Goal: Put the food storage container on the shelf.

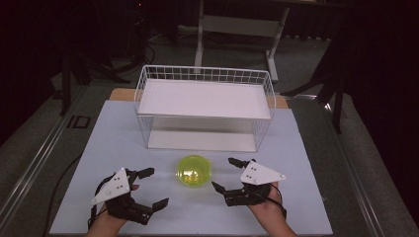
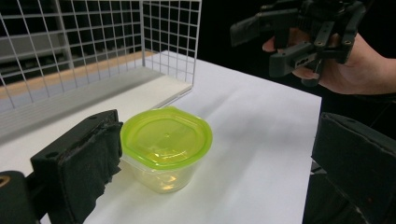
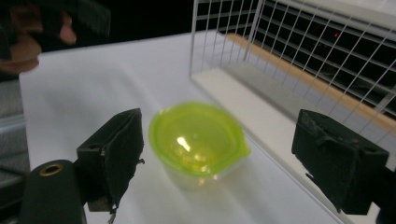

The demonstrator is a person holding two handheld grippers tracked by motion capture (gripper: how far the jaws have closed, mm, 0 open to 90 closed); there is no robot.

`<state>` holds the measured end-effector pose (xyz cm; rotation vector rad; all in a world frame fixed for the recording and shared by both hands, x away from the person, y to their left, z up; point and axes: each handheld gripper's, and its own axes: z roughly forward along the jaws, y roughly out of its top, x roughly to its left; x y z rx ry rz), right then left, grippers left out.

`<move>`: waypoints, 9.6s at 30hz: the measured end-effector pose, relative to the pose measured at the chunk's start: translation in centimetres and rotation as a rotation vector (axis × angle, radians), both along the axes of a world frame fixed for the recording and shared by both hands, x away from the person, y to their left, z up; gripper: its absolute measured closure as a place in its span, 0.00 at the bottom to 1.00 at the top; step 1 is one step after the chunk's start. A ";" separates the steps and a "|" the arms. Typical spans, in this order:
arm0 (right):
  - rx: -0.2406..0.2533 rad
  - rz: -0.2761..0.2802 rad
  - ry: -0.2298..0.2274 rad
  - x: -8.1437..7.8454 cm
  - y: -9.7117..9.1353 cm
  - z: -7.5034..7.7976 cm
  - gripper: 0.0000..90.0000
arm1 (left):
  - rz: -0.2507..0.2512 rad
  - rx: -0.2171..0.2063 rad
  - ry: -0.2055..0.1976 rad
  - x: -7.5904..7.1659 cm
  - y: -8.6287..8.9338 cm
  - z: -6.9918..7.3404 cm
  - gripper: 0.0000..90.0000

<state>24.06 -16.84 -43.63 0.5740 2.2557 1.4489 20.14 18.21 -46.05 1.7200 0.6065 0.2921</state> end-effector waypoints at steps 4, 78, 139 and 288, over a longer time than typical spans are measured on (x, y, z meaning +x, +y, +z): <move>0.046 0.012 0.143 1.0 0.3 -0.2 0.18 | 0.013 0.002 0.031 0.7 -0.1 0.4 0.03; -0.010 -0.065 0.457 4.6 3.2 -5.1 0.83 | 0.127 0.144 0.510 5.8 -4.0 -4.6 0.84; 0.024 -0.261 0.348 13.0 2.4 -4.8 0.88 | 0.245 0.086 0.344 15.5 -6.2 -4.5 0.90; 0.144 -0.292 0.257 3.7 -3.6 -3.8 0.19 | 0.056 0.043 0.112 4.1 -2.3 -3.4 0.02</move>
